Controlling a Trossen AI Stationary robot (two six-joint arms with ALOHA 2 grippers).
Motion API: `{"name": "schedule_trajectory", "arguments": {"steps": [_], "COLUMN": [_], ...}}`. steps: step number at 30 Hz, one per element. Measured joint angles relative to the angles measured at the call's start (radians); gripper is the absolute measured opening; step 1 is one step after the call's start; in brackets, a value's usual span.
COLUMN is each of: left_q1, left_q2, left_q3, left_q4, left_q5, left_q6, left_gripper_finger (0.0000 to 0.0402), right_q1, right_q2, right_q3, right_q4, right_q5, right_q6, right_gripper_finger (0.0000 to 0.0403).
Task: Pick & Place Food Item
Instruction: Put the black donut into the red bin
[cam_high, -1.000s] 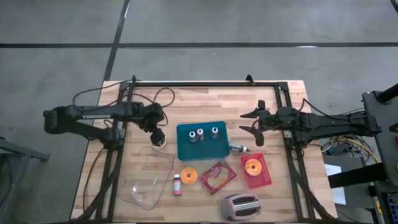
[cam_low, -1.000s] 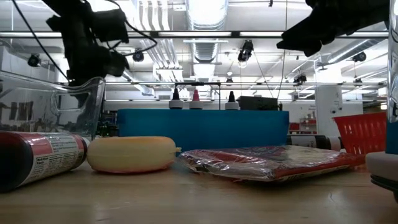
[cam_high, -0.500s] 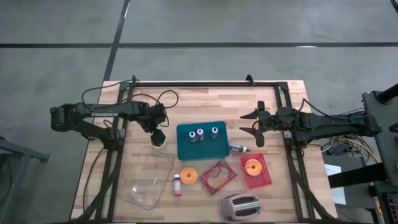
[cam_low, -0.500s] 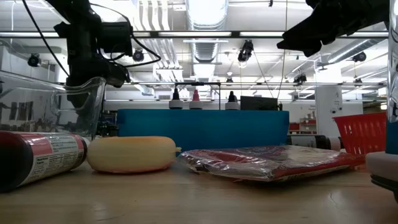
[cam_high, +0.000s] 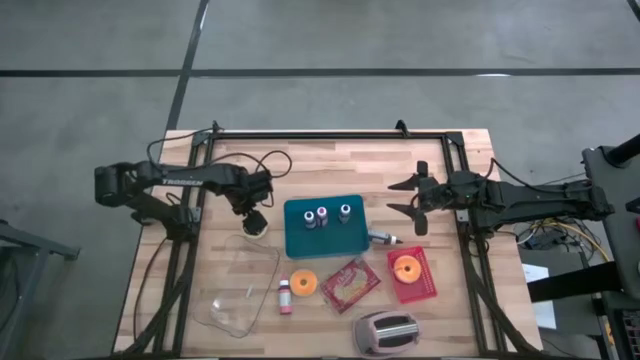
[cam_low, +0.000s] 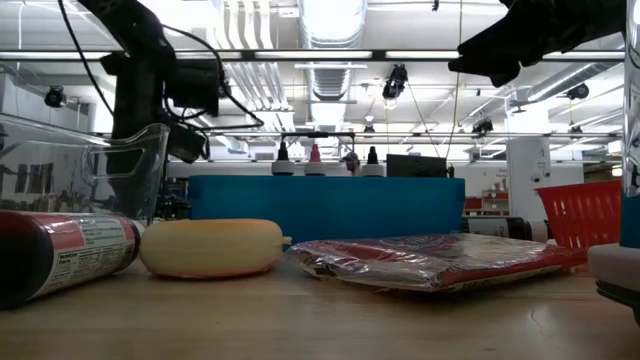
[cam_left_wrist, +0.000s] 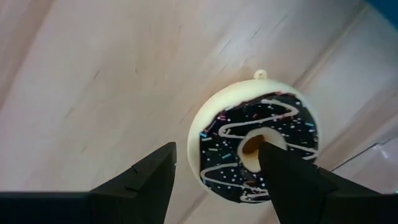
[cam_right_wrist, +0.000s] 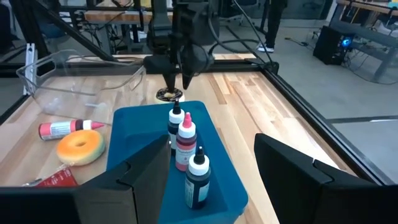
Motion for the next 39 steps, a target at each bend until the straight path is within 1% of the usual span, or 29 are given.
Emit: {"name": "schedule_trajectory", "arguments": {"steps": [14, 17, 20, 23, 26, 30, 31, 37, 39], "left_q1": [0.007, 0.007, 0.007, 0.007, 0.008, 0.008, 0.008, 0.008, 0.008], "left_q2": [0.1, 0.106, 0.106, 0.105, 0.104, 0.099, 0.096, 0.081, 0.069], "left_q3": [0.0, 0.0, 0.005, 0.013, 0.017, 0.019, 0.019, 0.02, 0.021], "left_q4": [0.043, 0.056, 0.063, 0.068, 0.084, 0.11, 0.117, 0.124, 0.124], "left_q5": [-0.001, -0.003, -0.003, -0.004, -0.011, -0.012, -0.013, -0.018, -0.037], "left_q6": [0.037, 0.047, 0.05, 0.061, 0.068, 0.083, 0.085, 0.087, 0.086], "left_gripper_finger": [0.0233, 0.0226, 0.0203, 0.0165, 0.0111, 0.0026, 0.0016, 0.0007, 0.0006], "right_q1": [0.0, 0.0, 0.0, 0.0, 0.0, 0.0, 0.0, 0.0, 0.0], "right_q2": [-0.001, -0.001, -0.001, 0.0, 0.0, 0.0, 0.0, 0.0, 0.0], "right_q3": [0.0, 0.0, 0.0, 0.0, 0.0, 0.0, 0.0, 0.0, 0.0], "right_q4": [-0.003, -0.003, -0.003, -0.003, -0.003, -0.003, -0.003, -0.003, -0.003], "right_q5": [-0.001, -0.001, 0.0, -0.001, -0.001, 0.0, 0.0, 0.0, 0.0], "right_q6": [0.0, 0.0, 0.0, 0.0, 0.0, 0.0, 0.001, 0.001, 0.002], "right_gripper_finger": [0.0226, 0.0226, 0.0226, 0.0226, 0.0226, 0.0226, 0.0226, 0.0226, 0.0226]}}
